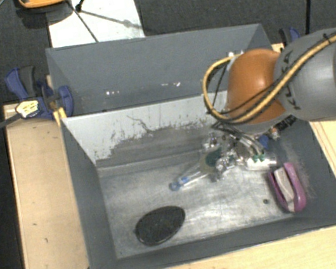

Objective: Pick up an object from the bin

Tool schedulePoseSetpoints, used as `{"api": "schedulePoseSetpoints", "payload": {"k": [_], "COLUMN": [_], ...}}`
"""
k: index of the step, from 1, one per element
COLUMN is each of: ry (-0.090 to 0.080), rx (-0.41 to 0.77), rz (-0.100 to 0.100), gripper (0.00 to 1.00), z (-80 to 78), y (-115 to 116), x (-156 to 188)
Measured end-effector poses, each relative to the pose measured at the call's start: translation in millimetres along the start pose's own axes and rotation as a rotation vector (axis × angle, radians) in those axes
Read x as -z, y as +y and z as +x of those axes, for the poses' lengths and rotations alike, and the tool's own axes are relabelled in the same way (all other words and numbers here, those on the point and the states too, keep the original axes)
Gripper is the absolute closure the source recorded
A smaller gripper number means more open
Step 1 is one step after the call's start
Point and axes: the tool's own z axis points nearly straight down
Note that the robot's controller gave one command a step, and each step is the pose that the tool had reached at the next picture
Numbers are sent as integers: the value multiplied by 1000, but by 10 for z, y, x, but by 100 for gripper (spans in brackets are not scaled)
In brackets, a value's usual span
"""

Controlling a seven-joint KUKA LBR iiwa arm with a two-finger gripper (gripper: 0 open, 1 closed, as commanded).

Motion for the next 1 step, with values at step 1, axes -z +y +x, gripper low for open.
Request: {"api": "schedulePoseSetpoints", "payload": {"k": [1], "ry": [0], "rx": [-2], "rz": [1], "gripper": [100], "z": [-40], "y": [-7], "x": [1082]}}
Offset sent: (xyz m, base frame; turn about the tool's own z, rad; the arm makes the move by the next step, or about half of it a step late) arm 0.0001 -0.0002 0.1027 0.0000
